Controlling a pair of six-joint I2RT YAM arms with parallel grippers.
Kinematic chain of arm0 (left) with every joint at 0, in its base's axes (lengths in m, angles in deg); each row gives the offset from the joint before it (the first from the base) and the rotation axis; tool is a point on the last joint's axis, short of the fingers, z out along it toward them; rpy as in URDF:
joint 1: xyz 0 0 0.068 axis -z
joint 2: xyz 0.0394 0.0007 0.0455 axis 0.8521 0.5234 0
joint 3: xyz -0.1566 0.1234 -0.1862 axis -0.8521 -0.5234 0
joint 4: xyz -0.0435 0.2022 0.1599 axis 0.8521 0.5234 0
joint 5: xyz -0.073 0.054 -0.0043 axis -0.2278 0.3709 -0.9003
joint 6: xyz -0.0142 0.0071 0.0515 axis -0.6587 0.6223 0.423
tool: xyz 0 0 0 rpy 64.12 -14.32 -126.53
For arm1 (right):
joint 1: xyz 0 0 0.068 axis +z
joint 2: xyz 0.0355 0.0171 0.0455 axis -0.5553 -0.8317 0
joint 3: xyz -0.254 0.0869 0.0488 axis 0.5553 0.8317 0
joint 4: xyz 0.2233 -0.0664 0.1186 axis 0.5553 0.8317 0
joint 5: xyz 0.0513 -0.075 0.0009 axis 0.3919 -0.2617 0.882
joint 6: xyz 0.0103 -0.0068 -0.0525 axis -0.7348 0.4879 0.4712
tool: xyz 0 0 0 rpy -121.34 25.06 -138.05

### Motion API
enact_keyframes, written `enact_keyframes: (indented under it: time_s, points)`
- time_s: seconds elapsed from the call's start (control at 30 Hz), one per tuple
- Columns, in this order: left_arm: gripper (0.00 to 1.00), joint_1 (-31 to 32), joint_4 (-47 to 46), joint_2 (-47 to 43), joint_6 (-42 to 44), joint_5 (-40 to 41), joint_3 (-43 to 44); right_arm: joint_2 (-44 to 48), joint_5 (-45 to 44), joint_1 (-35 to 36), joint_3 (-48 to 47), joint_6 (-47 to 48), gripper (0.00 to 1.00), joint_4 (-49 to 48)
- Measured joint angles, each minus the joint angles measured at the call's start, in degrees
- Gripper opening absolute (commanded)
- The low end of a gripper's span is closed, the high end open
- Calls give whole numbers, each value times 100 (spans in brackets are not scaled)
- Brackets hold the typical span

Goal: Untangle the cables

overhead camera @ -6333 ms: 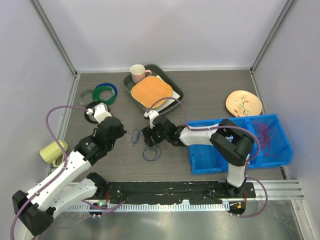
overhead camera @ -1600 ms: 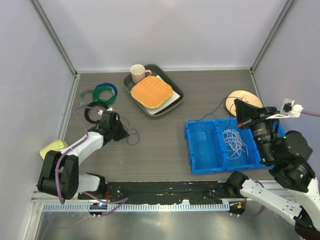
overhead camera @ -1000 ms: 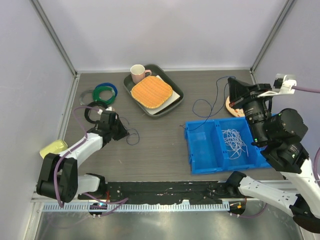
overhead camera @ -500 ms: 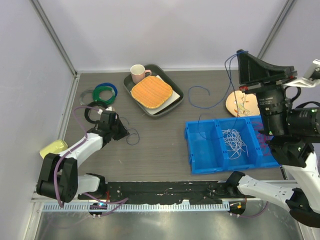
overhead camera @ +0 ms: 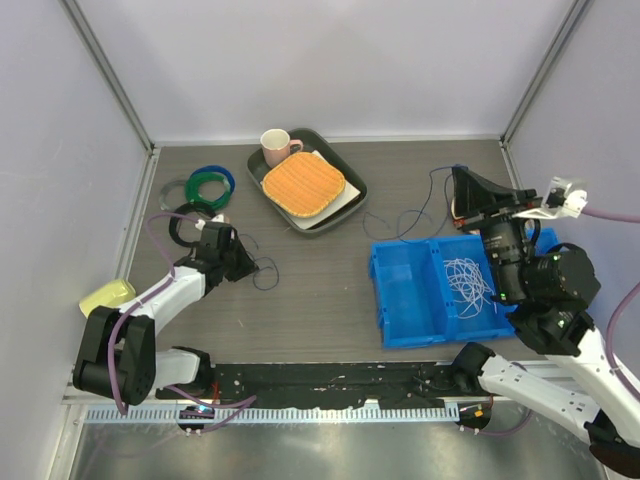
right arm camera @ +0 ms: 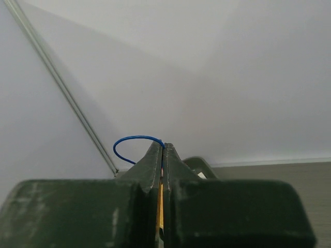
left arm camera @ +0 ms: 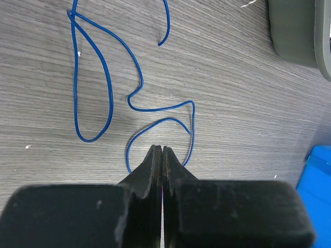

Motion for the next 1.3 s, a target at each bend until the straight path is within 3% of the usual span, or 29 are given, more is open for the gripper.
enact_keyframes:
  time_s: [0.5,0.7,1.03,1.3]
  points:
    - [0,0,0,4,-2,17,0,542,-363,0,280,-391,1,431]
    - [0,0,0,2,-2,17,-11,820,-378,0,1314,-970,1,717]
    - [0,0,2,2,-2,26,-59,1633,-1244,0,3477,-2107,1,1513]
    - [0,0,7,2,-2,13,-59,1231,-1156,0,3696,-2682,1,1941]
